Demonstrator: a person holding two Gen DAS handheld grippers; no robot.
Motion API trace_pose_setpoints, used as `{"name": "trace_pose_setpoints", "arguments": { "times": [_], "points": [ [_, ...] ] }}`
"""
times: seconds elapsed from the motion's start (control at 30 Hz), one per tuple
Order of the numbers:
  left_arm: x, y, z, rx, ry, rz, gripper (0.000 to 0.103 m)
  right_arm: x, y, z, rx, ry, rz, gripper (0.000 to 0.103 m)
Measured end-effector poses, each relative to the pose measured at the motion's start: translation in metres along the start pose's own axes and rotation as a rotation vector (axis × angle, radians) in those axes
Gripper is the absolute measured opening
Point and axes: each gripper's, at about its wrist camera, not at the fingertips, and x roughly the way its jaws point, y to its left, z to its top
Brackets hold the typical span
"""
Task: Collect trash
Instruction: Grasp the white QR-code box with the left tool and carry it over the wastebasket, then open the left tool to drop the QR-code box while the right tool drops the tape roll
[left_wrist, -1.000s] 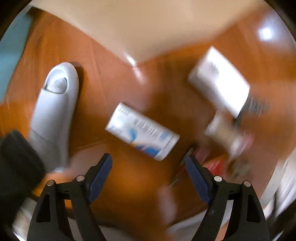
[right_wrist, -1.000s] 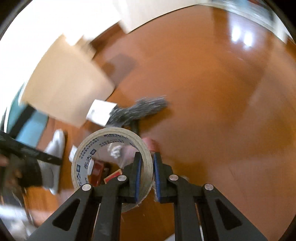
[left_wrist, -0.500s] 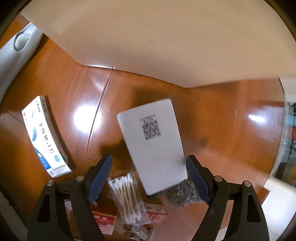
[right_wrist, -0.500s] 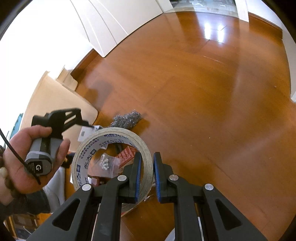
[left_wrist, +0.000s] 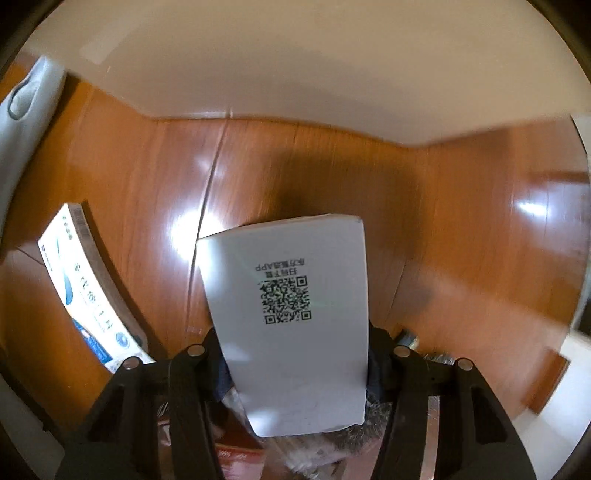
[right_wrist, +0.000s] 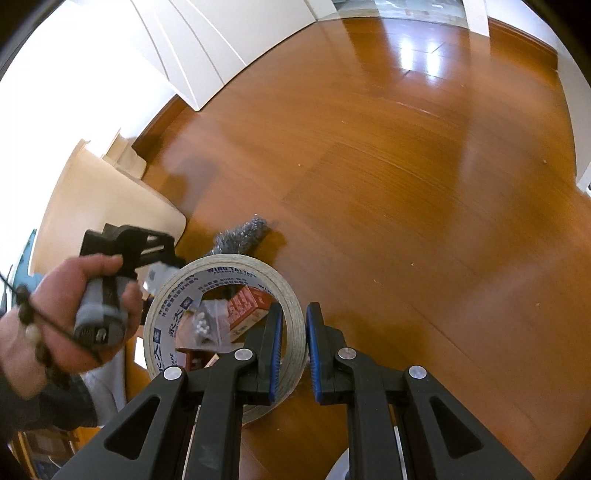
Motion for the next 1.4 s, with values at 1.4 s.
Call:
{"name": "trace_pose_setpoints", "arguments": {
  "times": [1.4],
  "points": [
    [-0.269,-0.05,0.049,1.173,-0.455,0.535,0.083,0.011,0.053,0.002,-0.131,-0.012,-0.021,0.014]
  ]
}}
